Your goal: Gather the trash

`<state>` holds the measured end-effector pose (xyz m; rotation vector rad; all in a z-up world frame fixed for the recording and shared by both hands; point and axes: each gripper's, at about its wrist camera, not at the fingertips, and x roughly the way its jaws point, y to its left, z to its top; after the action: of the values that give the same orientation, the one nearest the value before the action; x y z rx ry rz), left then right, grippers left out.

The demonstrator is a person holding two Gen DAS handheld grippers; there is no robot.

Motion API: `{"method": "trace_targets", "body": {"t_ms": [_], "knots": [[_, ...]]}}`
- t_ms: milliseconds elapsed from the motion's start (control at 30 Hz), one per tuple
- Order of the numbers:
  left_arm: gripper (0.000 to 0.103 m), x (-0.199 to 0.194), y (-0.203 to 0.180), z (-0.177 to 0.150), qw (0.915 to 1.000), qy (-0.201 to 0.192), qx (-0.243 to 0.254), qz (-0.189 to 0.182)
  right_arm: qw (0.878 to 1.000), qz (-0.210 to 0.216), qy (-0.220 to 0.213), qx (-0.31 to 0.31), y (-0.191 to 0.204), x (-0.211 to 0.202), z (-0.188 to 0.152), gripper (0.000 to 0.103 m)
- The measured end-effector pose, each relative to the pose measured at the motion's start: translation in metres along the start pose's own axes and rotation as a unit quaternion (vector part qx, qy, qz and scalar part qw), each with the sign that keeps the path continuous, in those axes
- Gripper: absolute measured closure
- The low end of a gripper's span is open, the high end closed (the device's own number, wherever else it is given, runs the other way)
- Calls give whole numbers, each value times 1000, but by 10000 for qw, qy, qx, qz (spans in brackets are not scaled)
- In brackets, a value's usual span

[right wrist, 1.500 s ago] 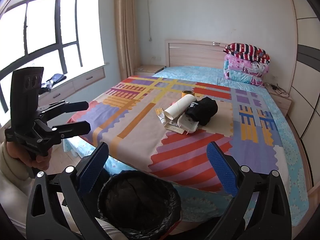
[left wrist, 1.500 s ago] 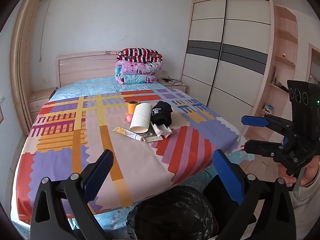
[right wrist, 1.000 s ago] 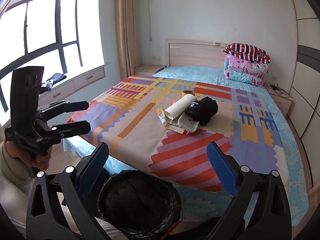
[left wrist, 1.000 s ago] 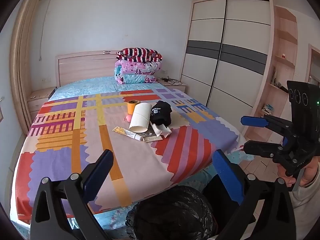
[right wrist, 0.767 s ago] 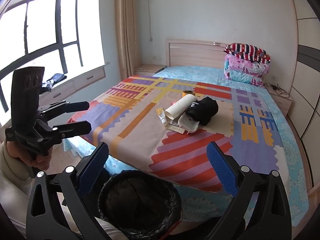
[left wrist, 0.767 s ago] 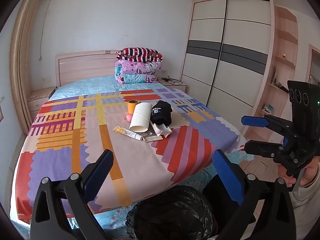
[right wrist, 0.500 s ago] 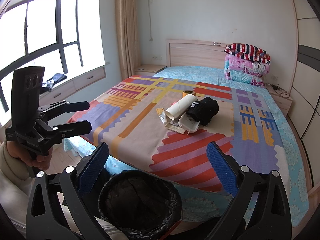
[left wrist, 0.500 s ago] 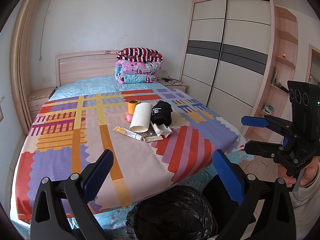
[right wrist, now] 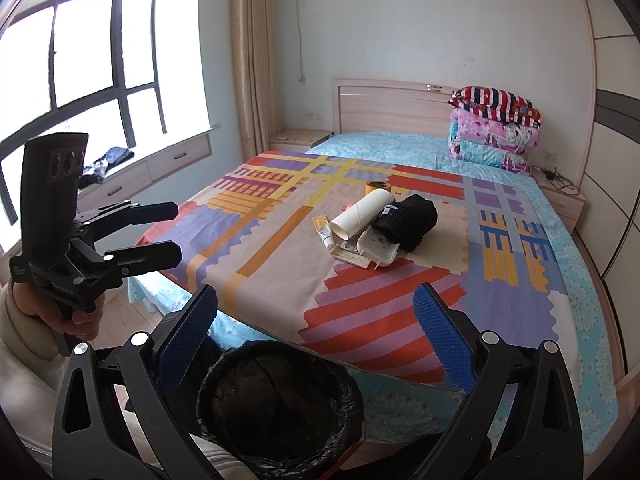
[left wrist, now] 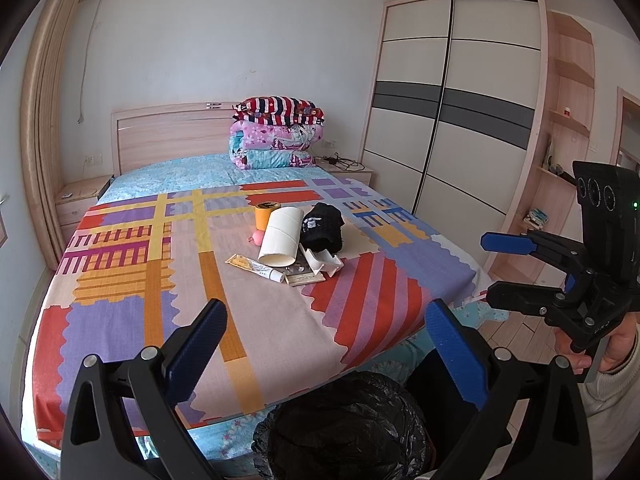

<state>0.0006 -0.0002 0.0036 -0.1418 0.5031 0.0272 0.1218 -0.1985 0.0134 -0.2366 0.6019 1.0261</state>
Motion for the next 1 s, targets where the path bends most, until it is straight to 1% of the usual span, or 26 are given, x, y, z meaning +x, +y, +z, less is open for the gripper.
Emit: {"method": "trace_targets", "body": {"t_ms": [1000], "knots": [[7,-2,-5,0,10000,-11,17,-30,10000,42,-2,-26,0,1,0,4]]}}
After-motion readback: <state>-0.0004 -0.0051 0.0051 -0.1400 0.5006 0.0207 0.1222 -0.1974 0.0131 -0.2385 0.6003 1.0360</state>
